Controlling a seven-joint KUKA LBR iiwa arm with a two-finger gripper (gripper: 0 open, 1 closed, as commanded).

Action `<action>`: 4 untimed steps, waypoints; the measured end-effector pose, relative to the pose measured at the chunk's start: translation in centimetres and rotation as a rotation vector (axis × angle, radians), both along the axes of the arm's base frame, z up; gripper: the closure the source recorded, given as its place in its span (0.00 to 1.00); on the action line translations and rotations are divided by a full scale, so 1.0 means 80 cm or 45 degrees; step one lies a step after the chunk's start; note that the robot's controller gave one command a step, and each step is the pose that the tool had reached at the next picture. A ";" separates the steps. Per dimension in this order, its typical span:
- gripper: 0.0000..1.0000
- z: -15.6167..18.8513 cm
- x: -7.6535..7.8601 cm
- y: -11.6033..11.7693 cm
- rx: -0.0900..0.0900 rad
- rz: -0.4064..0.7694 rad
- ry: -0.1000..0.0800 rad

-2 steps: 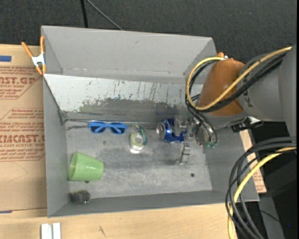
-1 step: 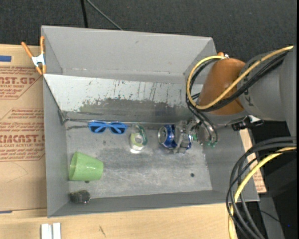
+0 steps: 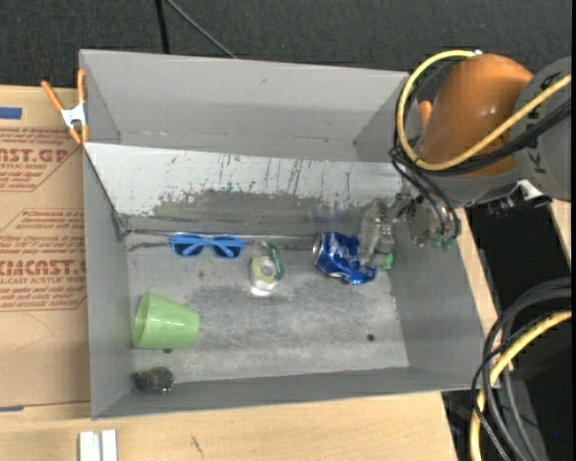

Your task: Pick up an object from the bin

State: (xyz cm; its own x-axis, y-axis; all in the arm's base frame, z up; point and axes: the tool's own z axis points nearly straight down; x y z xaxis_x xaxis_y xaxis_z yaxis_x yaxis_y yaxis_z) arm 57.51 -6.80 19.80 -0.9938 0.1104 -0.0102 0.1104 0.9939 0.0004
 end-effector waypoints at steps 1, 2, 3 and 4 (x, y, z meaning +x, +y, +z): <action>1.00 -0.059 -0.001 -0.043 -0.001 0.079 0.015; 0.00 -0.057 0.000 -0.041 0.000 0.081 0.011; 0.00 -0.158 0.017 -0.030 0.002 0.079 0.015; 1.00 -0.151 0.019 -0.031 -0.001 0.079 0.008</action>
Offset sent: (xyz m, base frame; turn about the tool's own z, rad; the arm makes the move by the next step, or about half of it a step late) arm -0.0002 -0.0330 -0.0450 -0.0631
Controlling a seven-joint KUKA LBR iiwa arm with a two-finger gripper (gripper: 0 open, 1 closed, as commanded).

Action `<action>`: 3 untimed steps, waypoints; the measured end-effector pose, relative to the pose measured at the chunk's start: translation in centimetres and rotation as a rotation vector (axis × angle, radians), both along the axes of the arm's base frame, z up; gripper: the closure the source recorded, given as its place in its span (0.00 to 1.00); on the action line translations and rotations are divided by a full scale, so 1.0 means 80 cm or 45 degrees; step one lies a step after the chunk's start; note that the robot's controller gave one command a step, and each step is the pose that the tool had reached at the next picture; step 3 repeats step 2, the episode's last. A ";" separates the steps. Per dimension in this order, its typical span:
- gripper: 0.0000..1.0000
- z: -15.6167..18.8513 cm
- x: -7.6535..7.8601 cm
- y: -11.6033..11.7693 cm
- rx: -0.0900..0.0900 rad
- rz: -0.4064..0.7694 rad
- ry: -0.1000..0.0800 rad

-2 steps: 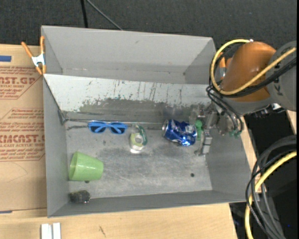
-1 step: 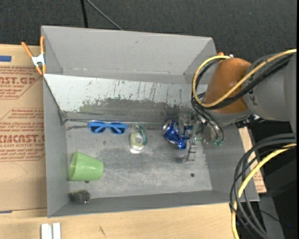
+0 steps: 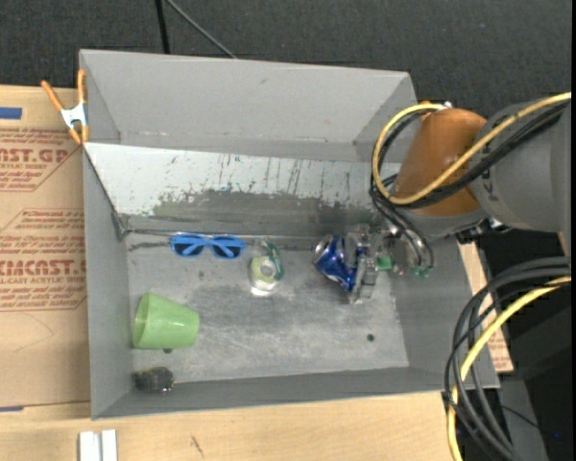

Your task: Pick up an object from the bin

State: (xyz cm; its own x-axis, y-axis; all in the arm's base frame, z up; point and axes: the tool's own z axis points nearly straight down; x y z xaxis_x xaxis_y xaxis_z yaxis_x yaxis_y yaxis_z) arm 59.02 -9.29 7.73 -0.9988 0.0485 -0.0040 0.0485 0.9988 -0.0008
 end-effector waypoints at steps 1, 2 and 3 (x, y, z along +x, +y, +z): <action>1.00 0.113 -0.008 -0.022 -0.003 0.032 -0.008; 1.00 0.225 -0.027 -0.014 -0.002 0.073 -0.008; 1.00 0.225 -0.027 -0.014 -0.002 0.073 -0.008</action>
Offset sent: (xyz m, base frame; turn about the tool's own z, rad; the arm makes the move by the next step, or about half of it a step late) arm -0.0089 -0.0171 0.0855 -0.0261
